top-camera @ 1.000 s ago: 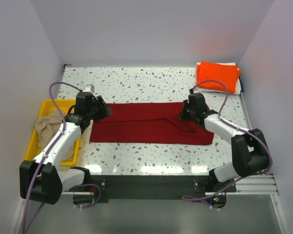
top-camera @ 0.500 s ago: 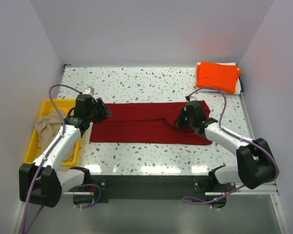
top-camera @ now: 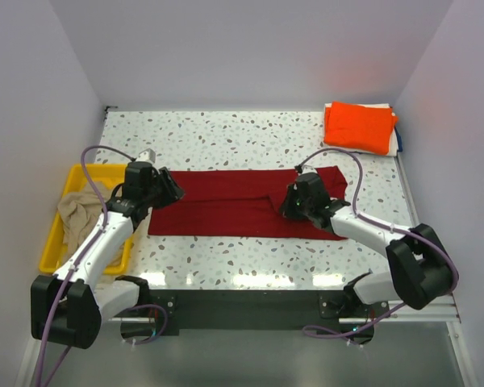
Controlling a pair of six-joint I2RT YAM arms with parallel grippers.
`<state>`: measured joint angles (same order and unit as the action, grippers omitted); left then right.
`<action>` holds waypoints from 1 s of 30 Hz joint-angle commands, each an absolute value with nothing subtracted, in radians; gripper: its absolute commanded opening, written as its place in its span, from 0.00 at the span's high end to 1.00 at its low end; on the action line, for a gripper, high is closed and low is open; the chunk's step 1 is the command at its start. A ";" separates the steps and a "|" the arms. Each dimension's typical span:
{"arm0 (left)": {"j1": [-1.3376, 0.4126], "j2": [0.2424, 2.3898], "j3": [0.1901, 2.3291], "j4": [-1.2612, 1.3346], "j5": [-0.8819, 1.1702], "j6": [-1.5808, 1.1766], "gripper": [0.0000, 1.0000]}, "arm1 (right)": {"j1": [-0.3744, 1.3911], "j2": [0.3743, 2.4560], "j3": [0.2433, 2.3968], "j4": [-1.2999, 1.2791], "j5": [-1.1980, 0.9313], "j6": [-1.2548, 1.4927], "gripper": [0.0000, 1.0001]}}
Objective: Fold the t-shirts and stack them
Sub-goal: Fold the tshirt
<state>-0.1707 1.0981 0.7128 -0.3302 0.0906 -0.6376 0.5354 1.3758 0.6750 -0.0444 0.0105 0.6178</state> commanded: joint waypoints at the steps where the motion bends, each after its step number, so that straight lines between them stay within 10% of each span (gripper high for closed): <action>1: -0.172 1.074 0.693 -0.304 0.097 -0.650 0.51 | 0.551 1.376 0.660 -0.005 0.044 0.626 0.91; 12: -0.172 1.058 0.666 -0.293 0.097 -0.664 0.51 | 0.566 1.175 0.701 -0.191 0.121 0.569 0.62; 30: -0.172 1.055 0.672 -0.298 0.104 -0.664 0.51 | 0.397 1.461 0.787 -0.207 0.094 0.498 0.72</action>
<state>-0.1707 1.0786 0.6651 -0.3168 0.0975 -0.6655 0.3752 1.5085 0.8230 -0.2310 0.1093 0.4984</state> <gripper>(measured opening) 0.489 0.285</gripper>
